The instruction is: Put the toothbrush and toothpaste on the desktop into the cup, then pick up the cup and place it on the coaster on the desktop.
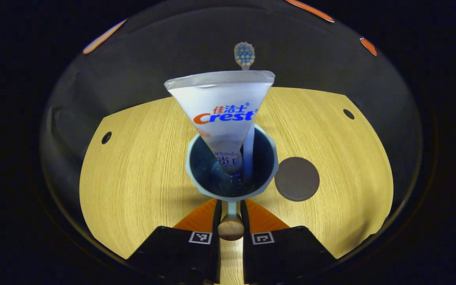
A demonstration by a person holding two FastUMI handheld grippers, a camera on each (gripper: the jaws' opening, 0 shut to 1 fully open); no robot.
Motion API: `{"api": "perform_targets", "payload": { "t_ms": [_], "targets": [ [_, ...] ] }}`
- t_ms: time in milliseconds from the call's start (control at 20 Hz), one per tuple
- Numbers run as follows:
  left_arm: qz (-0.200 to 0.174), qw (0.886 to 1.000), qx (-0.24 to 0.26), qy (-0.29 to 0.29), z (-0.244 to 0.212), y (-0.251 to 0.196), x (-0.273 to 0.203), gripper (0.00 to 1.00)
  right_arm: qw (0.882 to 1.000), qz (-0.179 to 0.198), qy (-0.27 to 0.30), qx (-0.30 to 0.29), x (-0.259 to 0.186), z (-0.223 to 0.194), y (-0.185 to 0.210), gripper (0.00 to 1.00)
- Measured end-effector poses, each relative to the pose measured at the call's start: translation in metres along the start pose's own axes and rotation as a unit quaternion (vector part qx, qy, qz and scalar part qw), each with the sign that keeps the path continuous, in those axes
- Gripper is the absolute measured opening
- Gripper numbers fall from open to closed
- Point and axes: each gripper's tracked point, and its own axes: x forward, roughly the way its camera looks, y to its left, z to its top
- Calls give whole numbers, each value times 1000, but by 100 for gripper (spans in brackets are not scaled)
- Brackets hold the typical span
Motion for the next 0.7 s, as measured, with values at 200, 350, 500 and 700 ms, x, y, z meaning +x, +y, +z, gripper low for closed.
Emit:
{"api": "perform_targets", "payload": {
  "t_ms": [200,350,500,700],
  "targets": [
    [-15,1000,18,-10,3,-7,1,22,1000,-3,4,0,-3,-6,-3,98],
    [-30,999,34,-11,1,-11,3,22,1000,-9,6,-3,-5,-11,-8,98],
    [-43,998,47,-6,0,-13,5,22,1000,-13,9,1,-7,-15,-13,98],
    [-54,997,56,7,-1,-17,7,22,1000,-19,16,0,-11,-22,-17,98]
  ]
}}
